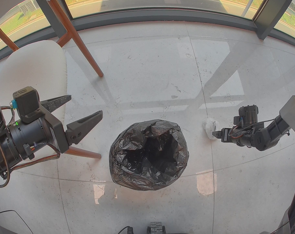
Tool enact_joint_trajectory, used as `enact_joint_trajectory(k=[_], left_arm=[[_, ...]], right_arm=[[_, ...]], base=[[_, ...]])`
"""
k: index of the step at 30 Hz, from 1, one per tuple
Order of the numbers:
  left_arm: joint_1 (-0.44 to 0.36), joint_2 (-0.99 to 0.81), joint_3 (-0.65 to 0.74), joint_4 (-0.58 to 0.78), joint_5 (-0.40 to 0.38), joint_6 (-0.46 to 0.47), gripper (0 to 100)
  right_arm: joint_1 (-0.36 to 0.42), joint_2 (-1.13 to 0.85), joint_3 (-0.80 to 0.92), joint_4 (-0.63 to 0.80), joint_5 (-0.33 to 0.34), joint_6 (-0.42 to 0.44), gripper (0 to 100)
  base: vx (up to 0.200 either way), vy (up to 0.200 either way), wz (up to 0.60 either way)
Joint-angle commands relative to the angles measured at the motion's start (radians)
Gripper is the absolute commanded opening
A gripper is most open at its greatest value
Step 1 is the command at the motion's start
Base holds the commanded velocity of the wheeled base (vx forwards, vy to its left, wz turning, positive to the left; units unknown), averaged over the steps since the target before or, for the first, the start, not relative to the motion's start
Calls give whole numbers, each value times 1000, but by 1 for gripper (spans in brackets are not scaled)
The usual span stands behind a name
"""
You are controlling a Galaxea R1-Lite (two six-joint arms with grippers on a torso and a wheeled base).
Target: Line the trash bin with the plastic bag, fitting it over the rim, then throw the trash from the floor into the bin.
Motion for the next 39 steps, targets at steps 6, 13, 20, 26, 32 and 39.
enact_joint_trajectory(k=[6,13,20,26,32,39], left_arm=[[-13,2,5,-2,-1,-4,100],[-13,2,6,-2,0,-6,100],[-8,4,-1,-2,2,-6,100],[-7,2,-1,-2,2,-6,100],[27,2,-11,-2,2,-4,100],[30,-1,-35,-2,-1,-1,100]], right_arm=[[3,190,-188,-2,-22,27,100],[-2,266,-297,-2,-34,27,100],[-2,354,-414,-4,-51,26,100],[-6,388,-454,-4,-60,26,0],[-10,385,-455,-4,-62,27,0],[-17,208,-354,-2,-46,21,0]], base=[[0,0,0],[0,0,0],[0,0,0],[0,0,0],[0,0,0],[0,0,0]])
